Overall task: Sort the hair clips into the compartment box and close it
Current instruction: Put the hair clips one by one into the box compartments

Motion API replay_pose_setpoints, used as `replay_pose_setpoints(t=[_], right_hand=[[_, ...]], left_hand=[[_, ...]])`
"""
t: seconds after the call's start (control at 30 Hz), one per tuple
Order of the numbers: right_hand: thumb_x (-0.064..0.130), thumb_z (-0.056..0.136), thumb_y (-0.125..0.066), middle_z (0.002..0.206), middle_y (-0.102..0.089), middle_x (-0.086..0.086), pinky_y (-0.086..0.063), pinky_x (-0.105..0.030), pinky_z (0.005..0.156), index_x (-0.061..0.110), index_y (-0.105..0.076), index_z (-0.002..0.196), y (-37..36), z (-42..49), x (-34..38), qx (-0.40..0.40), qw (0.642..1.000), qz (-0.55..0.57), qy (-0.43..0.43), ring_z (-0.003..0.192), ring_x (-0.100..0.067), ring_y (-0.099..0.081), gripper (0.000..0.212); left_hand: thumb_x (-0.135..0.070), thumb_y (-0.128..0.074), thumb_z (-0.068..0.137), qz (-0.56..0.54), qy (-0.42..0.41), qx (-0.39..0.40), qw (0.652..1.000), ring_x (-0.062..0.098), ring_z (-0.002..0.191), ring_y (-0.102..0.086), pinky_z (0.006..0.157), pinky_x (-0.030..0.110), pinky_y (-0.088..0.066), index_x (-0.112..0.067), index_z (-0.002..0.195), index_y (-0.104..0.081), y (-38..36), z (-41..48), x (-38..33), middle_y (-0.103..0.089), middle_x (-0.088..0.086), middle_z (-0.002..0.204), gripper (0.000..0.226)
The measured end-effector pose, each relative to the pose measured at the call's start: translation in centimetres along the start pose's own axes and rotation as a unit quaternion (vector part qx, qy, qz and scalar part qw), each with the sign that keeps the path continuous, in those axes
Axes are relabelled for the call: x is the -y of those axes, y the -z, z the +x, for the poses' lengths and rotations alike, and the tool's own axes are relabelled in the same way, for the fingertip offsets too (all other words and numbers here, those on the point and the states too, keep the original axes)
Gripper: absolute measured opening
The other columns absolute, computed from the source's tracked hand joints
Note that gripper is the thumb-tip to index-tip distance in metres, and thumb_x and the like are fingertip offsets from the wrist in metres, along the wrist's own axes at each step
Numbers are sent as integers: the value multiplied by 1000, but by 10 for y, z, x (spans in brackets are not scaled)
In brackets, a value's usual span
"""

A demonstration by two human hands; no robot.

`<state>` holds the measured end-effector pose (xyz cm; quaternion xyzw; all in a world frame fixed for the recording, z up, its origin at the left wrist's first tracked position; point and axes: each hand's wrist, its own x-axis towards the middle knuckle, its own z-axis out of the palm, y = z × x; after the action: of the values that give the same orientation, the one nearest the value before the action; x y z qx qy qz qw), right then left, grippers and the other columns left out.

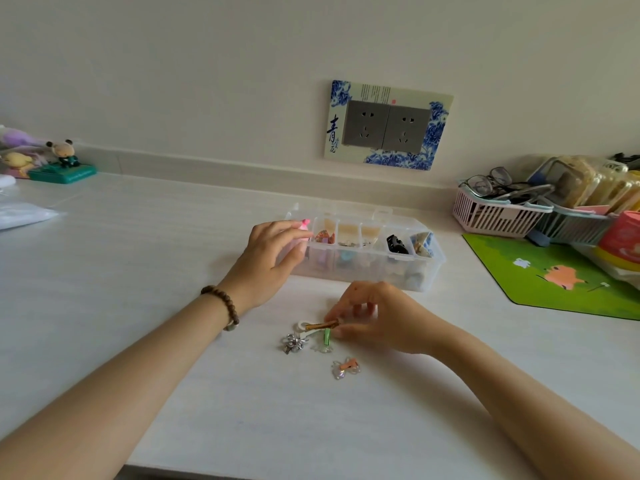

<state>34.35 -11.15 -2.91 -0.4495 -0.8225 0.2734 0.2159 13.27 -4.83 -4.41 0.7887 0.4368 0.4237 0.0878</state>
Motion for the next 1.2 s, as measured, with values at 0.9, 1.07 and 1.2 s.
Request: replay_pose_setpoints(t=[0.9,1.07,1.2], right_hand=[[31,82,-66,107,-66,5,-45,-29,84,22,-67,99,67,78,-16,-171,977,-122,-29,102,-13,-57,19],[26,84,-64,89,-69,16,-48,-22,70,30,-68,88,50,40,10,-146,986,-31,71,82,0,-62,7],[31,81,-68,94,-70,13,-48,-21,73,26,-70,93,19,11,16,48,997,-27,58,80,1,-61,13]], left_hand=[[-43,-37,88,-15,14,12,1000,1,124,-24,104,21,-18,-31,120,-54,0,1,3,-45,-13,132,37],[-29,-45,92,-6,6,1,1000,7,122,-27,101,8,-14,-26,118,-57,0,2,1,-47,-12,127,29],[-31,-43,93,-4,14,8,1000,5,122,-26,101,10,-15,-25,119,-56,1,1,-1,-47,-12,128,30]])
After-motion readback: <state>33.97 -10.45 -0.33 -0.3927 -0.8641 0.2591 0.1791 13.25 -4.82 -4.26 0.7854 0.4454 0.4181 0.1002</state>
